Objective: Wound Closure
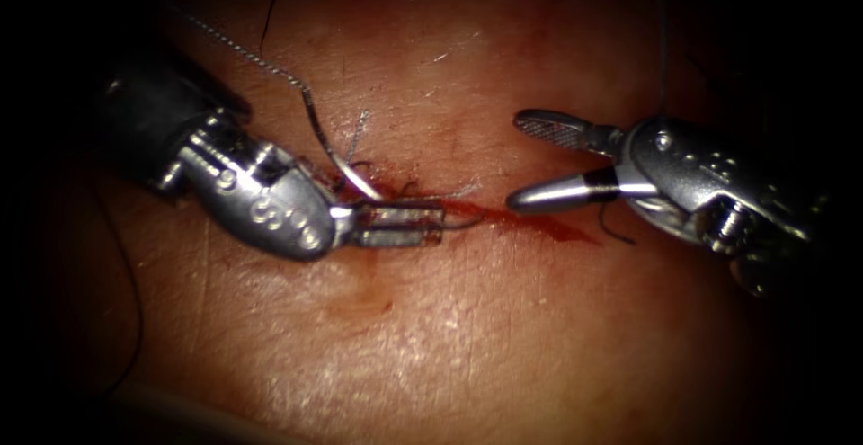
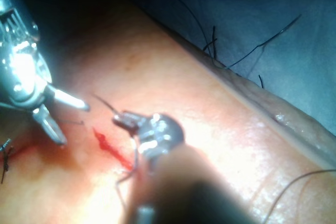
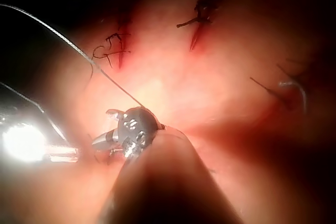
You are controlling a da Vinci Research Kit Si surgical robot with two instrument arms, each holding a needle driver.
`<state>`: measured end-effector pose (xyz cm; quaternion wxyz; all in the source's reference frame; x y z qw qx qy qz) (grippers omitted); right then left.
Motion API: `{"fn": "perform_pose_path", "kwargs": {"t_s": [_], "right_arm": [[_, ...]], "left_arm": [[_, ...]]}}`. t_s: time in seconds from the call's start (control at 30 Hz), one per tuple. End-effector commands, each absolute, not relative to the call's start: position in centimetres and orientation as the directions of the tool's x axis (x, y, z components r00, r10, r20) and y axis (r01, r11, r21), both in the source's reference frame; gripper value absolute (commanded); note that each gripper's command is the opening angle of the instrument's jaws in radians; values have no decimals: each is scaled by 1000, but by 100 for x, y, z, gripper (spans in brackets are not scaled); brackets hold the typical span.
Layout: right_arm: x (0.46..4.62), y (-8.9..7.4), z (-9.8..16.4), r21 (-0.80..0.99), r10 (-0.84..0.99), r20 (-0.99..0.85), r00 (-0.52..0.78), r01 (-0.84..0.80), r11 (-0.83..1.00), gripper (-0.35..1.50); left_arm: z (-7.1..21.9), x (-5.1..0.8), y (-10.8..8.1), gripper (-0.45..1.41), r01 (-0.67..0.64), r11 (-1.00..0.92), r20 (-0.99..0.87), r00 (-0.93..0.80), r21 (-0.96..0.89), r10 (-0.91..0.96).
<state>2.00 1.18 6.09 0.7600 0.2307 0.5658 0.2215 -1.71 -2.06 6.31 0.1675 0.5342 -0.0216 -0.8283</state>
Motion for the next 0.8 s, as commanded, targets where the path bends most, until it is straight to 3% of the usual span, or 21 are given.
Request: {"fn": "perform_pose_path", "kwargs": {"t_s": [0.03,0.4,0.6,0.8], "right_arm": [[221,121,617,615,608,-752,256,-63,786,106],[270,146,640,748,725,-647,236,13,664,100],[273,146,638,806,778,-590,215,109,581,68],[285,146,630,817,794,-577,194,161,554,66]], "left_arm": [[637,-174,-214,-45,264,-940,-882,-359,218,-305],[638,-179,-224,-45,381,-876,-886,-233,295,-400],[642,-183,-229,-45,407,-862,-884,-219,302,-413],[647,-187,-233,-45,424,-854,-875,-232,302,-424]]}}
